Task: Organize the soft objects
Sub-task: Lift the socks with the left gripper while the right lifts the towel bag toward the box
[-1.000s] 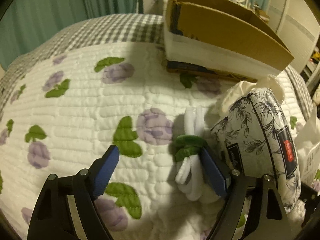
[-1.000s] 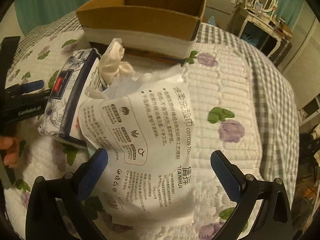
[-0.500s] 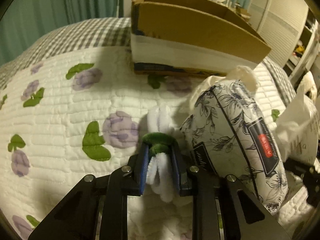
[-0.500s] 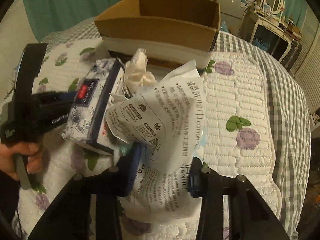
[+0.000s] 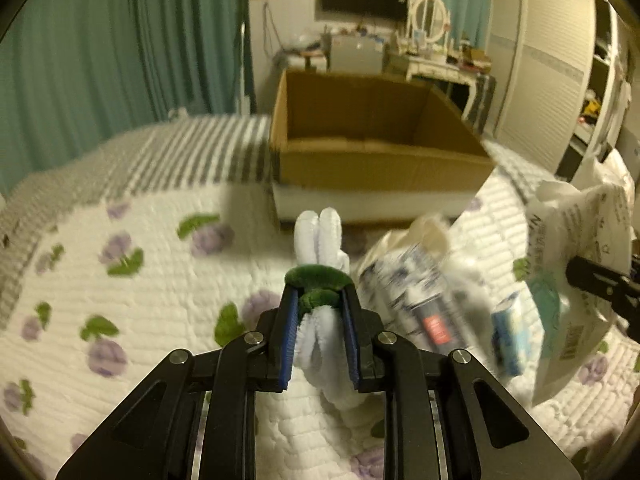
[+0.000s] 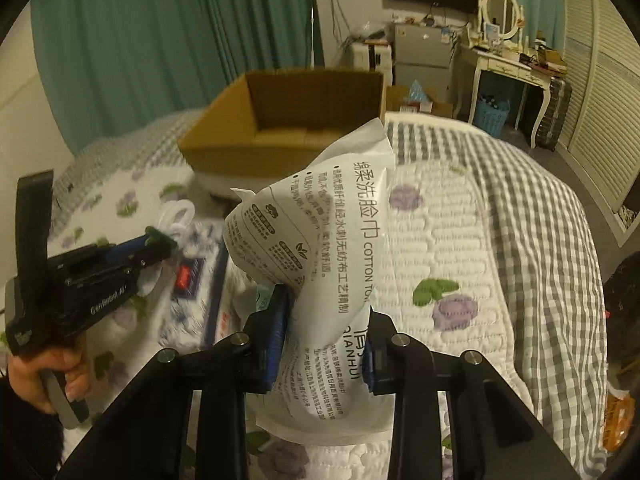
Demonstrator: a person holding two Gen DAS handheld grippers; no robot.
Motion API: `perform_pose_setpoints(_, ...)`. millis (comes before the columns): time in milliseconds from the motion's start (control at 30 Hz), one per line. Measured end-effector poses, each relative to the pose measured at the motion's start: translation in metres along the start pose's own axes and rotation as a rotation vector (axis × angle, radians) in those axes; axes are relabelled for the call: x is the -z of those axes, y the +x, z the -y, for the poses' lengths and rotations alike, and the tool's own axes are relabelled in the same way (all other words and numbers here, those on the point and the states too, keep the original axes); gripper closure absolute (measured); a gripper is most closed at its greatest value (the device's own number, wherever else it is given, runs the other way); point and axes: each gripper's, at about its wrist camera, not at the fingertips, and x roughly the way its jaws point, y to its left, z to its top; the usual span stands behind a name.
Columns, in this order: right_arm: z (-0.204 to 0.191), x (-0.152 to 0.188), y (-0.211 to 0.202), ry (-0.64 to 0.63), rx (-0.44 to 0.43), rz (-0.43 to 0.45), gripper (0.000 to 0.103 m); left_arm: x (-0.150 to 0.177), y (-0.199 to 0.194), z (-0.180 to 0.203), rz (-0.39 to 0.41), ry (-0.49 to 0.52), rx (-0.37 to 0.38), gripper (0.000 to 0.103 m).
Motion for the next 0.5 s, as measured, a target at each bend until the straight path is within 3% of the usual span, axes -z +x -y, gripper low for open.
perform_pose_setpoints(267,-0.008,-0.024,-0.065,0.0,0.033,0.158,0.072,-0.033,-0.079,0.008,0.15,0.033,-0.002,0.083)
perform_pose_setpoints(500,-0.022,-0.054,-0.14,-0.01,0.027,0.326,0.072,-0.062,-0.157,-0.004,0.321,0.0,-0.033,0.082)
